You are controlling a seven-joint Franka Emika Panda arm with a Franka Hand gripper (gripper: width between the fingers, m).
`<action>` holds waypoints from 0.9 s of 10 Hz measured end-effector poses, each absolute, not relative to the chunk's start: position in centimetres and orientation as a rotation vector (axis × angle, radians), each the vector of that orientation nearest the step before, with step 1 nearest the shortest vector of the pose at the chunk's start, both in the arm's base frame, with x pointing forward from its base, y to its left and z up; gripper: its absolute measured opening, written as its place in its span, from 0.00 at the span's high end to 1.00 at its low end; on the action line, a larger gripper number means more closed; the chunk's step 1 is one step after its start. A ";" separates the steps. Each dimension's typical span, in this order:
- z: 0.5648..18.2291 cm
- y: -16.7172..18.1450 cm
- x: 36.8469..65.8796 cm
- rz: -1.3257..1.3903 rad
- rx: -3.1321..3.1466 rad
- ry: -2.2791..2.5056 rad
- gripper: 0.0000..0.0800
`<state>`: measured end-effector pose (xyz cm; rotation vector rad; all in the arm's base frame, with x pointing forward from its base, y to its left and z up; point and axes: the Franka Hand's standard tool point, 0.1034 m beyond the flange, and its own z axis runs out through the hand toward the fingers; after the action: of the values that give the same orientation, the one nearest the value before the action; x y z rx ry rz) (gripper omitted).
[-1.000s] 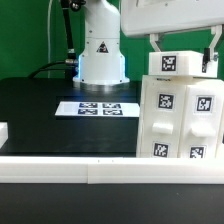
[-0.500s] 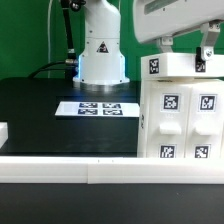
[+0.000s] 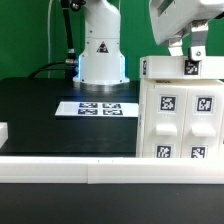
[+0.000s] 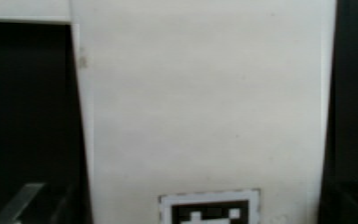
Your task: Assemble cabinet
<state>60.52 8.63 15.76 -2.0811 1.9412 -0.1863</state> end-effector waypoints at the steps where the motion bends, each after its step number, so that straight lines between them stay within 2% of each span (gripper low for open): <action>1: 16.3 8.4 60.7 -0.196 -2.109 1.895 0.05; 4: 19.1 8.7 61.1 -0.197 -2.076 1.848 0.00; 7: 18.9 8.9 61.1 -0.202 -2.142 1.789 0.00; 9: 19.1 9.2 61.1 -0.240 -2.454 1.466 0.00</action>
Offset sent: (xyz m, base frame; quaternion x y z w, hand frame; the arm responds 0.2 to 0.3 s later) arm -0.0033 0.0144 0.0390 0.0185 -0.0692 0.0361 0.9968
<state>61.14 9.20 19.08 -2.4536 1.4656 -0.2403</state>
